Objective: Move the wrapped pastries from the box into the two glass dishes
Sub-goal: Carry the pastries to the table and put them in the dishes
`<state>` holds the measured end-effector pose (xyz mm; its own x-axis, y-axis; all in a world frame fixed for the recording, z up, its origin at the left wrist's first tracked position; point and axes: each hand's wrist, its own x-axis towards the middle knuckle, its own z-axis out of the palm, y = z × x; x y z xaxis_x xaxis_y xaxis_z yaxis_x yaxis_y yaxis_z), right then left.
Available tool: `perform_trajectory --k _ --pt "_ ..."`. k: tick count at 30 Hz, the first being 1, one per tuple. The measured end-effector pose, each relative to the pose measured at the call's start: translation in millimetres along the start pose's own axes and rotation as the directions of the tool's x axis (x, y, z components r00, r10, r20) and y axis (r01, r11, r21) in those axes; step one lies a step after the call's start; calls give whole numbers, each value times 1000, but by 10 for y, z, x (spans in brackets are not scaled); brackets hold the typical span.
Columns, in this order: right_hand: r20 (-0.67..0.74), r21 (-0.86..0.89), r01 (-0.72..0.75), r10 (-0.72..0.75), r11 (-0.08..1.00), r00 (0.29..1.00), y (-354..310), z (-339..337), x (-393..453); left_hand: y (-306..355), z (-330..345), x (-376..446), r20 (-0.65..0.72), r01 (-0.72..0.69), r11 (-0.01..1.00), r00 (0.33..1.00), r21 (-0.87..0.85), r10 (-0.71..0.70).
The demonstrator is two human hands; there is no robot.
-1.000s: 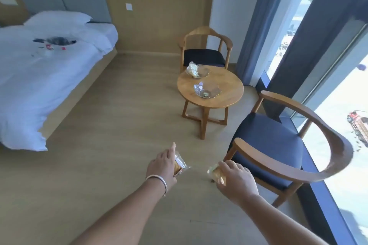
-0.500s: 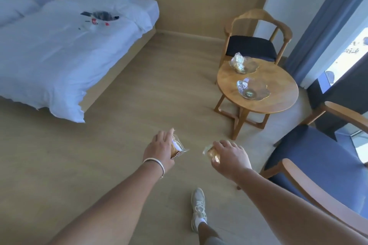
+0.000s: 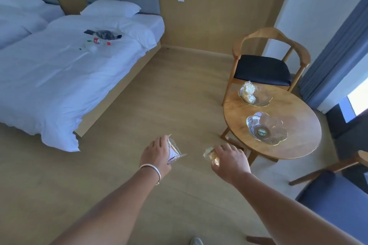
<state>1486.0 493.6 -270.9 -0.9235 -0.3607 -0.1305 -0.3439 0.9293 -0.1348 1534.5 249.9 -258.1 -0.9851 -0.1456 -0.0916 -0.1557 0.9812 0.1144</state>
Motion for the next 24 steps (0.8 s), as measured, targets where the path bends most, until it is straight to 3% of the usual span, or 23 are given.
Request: perform_trajectory --k 13,24 --pt "27 -41 -72 73 997 997 108 -94 1846 -288 28 2102 20 -99 994 995 50 98" --pt "-7 -33 -228 228 973 974 59 -514 3579 -631 -281 4161 16 -215 976 976 -25 215"
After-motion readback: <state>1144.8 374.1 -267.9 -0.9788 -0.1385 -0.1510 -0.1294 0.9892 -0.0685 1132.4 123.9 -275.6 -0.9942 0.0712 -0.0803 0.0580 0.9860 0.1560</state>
